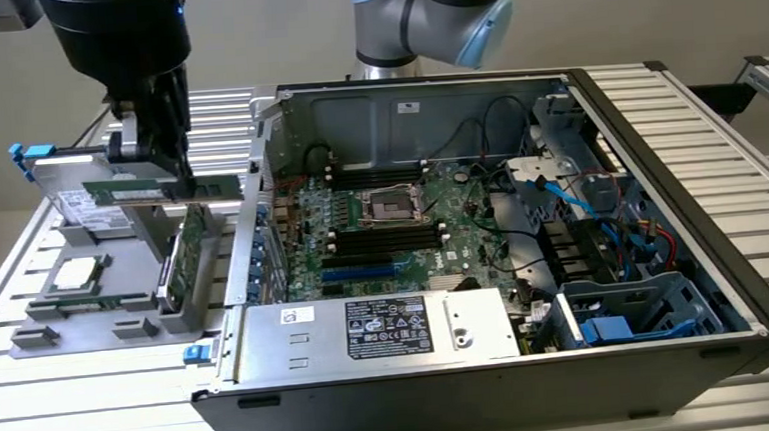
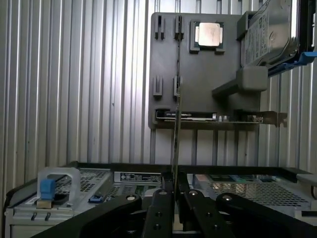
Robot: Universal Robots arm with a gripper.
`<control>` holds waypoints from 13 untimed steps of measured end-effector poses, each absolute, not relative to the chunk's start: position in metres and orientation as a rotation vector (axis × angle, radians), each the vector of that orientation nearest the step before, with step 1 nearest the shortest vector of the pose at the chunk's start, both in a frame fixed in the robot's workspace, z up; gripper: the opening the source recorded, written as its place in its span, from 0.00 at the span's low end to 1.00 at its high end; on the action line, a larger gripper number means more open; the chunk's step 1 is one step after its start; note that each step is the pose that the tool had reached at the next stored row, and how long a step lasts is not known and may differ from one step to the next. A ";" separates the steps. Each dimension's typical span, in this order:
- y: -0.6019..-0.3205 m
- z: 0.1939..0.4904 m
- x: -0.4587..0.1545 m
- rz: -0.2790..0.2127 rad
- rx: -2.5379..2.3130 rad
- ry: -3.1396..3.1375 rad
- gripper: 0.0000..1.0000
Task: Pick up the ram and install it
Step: 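Pick up the ram and move it above insertion slot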
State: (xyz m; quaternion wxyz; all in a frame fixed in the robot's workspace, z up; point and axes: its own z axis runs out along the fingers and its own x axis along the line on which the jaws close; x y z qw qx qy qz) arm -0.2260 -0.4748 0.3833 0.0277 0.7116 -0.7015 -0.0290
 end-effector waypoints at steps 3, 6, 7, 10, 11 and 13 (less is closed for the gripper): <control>-0.475 0.386 -0.214 -0.091 2.197 -2.165 0.14; -0.474 0.388 -0.203 -0.092 2.197 -2.165 0.14; -0.474 0.389 -0.199 -0.093 2.197 -2.165 0.14; -0.474 0.391 -0.187 -0.094 2.197 -2.165 0.14; -0.474 0.392 -0.183 -0.095 2.196 -2.164 0.14; -0.474 0.394 -0.176 -0.096 2.196 -2.164 0.14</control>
